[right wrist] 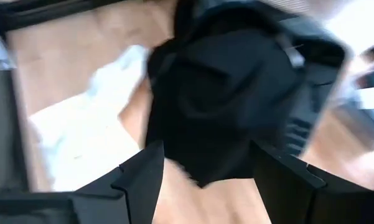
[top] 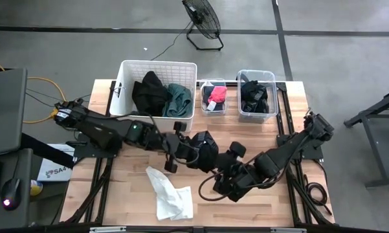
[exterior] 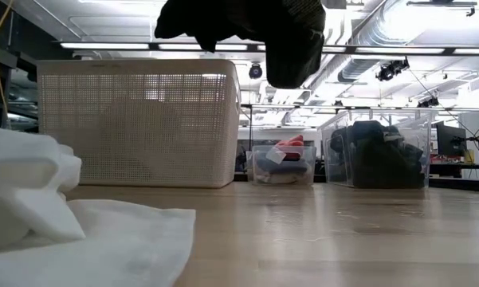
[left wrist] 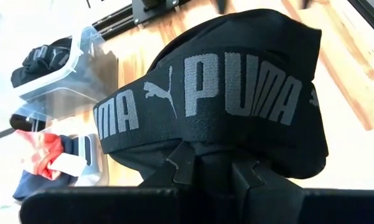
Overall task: Pick & Place Cloths
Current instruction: Put the black boxer short into the right transparent bin
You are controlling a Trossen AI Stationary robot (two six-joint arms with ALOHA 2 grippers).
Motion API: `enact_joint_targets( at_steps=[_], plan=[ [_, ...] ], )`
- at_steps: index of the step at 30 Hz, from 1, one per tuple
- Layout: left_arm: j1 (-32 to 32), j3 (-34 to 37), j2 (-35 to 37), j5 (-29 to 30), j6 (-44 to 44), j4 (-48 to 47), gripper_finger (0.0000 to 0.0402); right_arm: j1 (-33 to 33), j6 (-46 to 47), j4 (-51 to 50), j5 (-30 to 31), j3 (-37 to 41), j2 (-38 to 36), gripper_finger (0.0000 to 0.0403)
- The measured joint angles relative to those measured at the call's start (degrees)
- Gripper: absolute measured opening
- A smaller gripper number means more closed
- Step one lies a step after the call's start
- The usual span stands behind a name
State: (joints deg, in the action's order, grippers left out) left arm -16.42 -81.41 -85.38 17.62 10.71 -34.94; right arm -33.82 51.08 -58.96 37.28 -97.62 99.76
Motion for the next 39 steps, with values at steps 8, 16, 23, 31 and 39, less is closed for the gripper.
enact_joint_targets(
  at_steps=[8, 16, 23, 31, 39],
  plan=[
    [3.84, 0.0, 0.0, -3.0, -2.48, 0.88, 0.0033, 0.16, 1.44, -10.26, 7.68, 0.0, -0.74, 0.0253],
    [6.44, 0.0, 0.0, -5.86, -3.65, 3.44, 0.0033, 2.4, 16.19, -14.84, 7.76, 0.0, -2.75, 0.0307],
    [6.4, 0.02, 0.0, -6.59, -0.63, 11.39, 0.0033, 2.81, 19.49, -11.25, 8.76, 0.0, -7.37, 0.0319],
    [6.4, 0.02, 0.0, -5.17, 1.4, 17.32, 0.0034, 2.81, 11.48, -3.32, 6.19, 0.0, -13.95, 0.0319],
    [6.4, -1.33, 0.0, -6.27, 3.17, 23.55, 0.0035, 3.12, -10.12, 4.96, 0.22, -0.02, -15.49, 0.0319]
  ],
)
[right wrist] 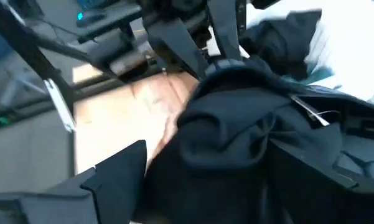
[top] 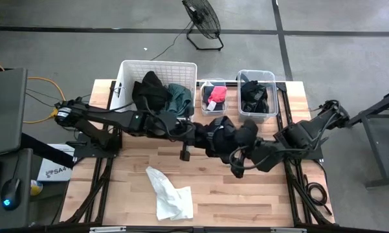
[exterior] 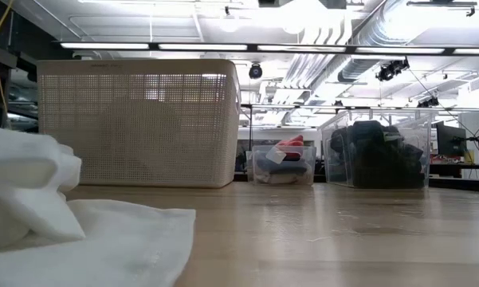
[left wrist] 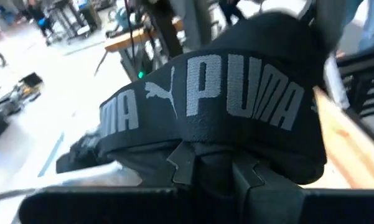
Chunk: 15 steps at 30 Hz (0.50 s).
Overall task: Pick & Place Cloths
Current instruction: Put the black boxer short into the right transparent bin
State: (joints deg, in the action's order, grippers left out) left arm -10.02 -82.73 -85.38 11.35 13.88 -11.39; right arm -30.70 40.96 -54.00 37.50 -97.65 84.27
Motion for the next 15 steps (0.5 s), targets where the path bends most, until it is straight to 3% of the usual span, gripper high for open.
enact_joint_targets(
  at_steps=[9, 15],
  plan=[
    [0.0, -3.41, 0.04, -1.44, 0.88, 1.15, 0.0035, 0.63, -12.99, 1.3, 7.89, 0.0, 0.59, 0.0319],
    [0.0, -3.92, 0.04, -1.62, 0.85, 2.54, 0.0035, 3.79, -19.18, 6.7, 3.97, 0.0, 1.12, 0.0319]
  ],
)
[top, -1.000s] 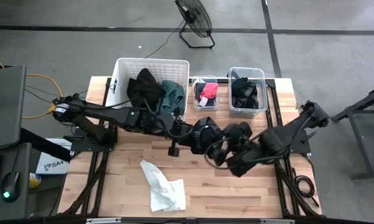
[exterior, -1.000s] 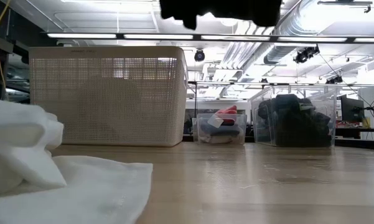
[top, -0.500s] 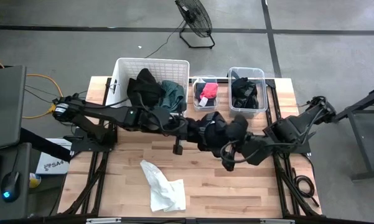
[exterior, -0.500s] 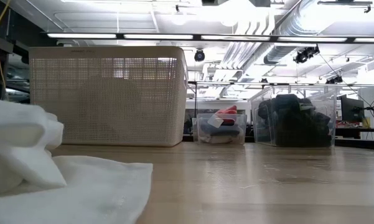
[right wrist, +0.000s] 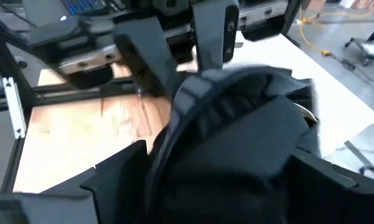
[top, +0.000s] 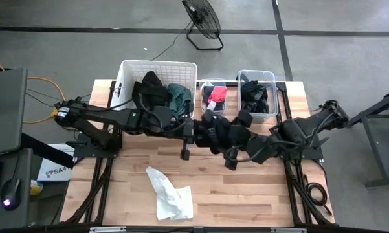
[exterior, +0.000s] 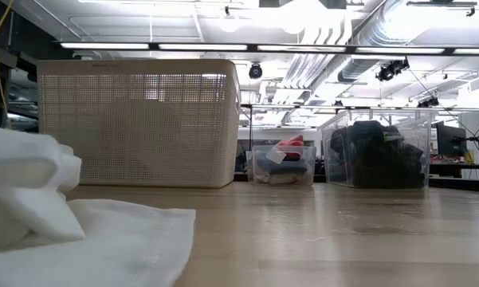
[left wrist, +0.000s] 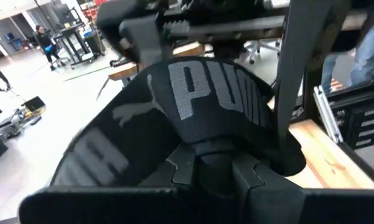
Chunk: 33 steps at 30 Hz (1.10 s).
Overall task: Pick & Place Cloths
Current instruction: Put the black boxer short into the right transparent bin
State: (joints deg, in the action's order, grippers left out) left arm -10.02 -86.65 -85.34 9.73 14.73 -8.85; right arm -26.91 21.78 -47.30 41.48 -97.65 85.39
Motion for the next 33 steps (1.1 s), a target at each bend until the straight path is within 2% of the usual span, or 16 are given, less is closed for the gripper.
enact_joint_targets(
  at_steps=[4, 8, 12, 16, 19, 20, 28, 33],
  plan=[
    [-0.02, 0.0, 0.0, -1.3, -0.42, 1.16, 0.0035, 1.9, -3.07, 2.5, -2.3, 0.0, 0.77, 0.0313],
    [0.0, 0.0, 0.0, -1.7, -1.48, 0.36, 0.0035, 3.12, -3.5, 2.03, -4.49, 0.0, 1.13, 0.0279],
    [-0.04, 0.0, 0.0, -1.5, -1.52, -0.41, 0.0035, 3.11, -3.95, 1.69, -5.55, 0.0, 1.13, 0.0208],
    [-0.02, 0.0, 0.0, -1.21, -1.51, -1.22, 0.0045, 3.11, -3.87, -1.01, -5.98, 0.04, 1.13, 0.0112],
    [0.0, 0.0, 0.0, -0.91, -1.47, -1.35, 0.0076, 3.27, -3.29, -2.48, -6.06, 0.04, 1.13, 0.0041],
    [0.02, 0.0, 0.0, -0.91, -1.22, -1.47, 0.0092, 3.55, -2.63, -2.87, -6.27, 0.04, 1.13, 0.0033],
    [0.02, 0.01, 0.88, 0.78, 2.01, -1.43, 0.0236, 6.93, 5.16, -10.93, -7.48, 0.04, 0.62, 0.0033],
    [-0.11, -0.03, 2.52, 8.71, 3.45, -2.94, 0.0292, 10.32, 10.79, -19.03, -8.07, 0.04, -0.13, 0.0033]
  ],
)
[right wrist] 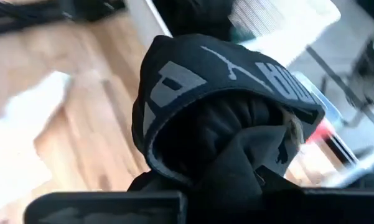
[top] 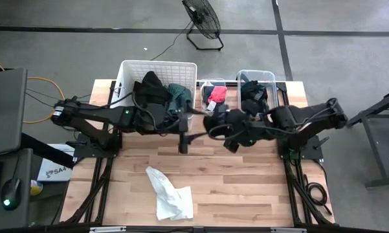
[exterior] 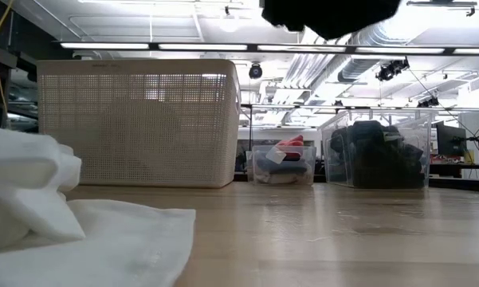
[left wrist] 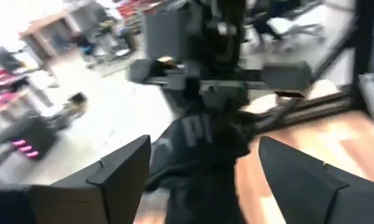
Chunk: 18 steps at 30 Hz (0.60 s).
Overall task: Pick & Place Cloths
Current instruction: Put the black boxer short into the right transparent bin
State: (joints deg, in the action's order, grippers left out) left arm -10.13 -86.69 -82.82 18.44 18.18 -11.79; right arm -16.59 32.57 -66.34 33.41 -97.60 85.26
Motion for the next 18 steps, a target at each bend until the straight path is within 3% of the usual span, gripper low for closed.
enact_joint_targets(
  at_steps=[11, 18],
  plan=[
    [0.0, 0.12, 5.29, 10.34, -0.42, -9.47, 0.0305, 11.36, 3.14, -23.22, -2.45, 0.0, -3.26, 0.0033],
    [0.07, 0.01, 6.27, 12.24, -4.03, -13.18, 0.0306, 23.32, -6.89, -23.85, -5.02, 0.2, -7.69, 0.0033]
  ],
)
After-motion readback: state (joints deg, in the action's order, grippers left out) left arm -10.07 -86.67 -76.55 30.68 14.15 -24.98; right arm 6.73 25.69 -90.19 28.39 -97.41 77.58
